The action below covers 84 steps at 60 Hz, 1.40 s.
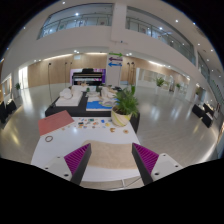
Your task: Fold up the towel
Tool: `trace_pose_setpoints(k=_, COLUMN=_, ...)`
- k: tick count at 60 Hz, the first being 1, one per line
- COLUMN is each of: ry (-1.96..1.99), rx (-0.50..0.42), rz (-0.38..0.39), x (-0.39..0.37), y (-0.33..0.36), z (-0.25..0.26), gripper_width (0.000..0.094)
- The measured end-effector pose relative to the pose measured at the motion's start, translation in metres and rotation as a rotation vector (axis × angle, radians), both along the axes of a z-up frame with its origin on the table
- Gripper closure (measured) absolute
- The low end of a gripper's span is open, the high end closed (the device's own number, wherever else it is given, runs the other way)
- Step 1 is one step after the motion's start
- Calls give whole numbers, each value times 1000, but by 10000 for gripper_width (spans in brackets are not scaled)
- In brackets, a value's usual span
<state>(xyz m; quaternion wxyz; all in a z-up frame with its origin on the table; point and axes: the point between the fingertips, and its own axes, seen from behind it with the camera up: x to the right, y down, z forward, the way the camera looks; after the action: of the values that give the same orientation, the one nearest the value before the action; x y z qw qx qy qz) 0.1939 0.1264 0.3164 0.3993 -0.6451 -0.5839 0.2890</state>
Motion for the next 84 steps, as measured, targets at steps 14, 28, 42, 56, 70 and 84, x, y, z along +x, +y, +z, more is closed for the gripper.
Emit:
trace_pose_setpoints(k=14, ry=-25, rx=-1, rz=64, x=1, y=-107, z=-40, gripper_width=80)
trace_pose_setpoints(k=28, ry=-37, rx=-25, rz=92, x=-11, y=-196, z=-104, gripper_width=84)
trace_pose_setpoints(k=42, ry=-45, rx=7, rz=73, x=-56, y=-217, z=-172, gripper_width=84)
trace_pose_setpoints(k=56, ry=-63, rx=40, rz=12, x=-129, y=-185, z=-252, gripper_width=83)
trace_pose_setpoints(k=70, ry=-94, rx=50, rz=-11, x=-192, y=-151, z=-309, gripper_width=80)
trace_pose_setpoints(k=84, ry=-137, rx=12, rz=9, x=-211, y=-143, z=-332, gripper_width=501)
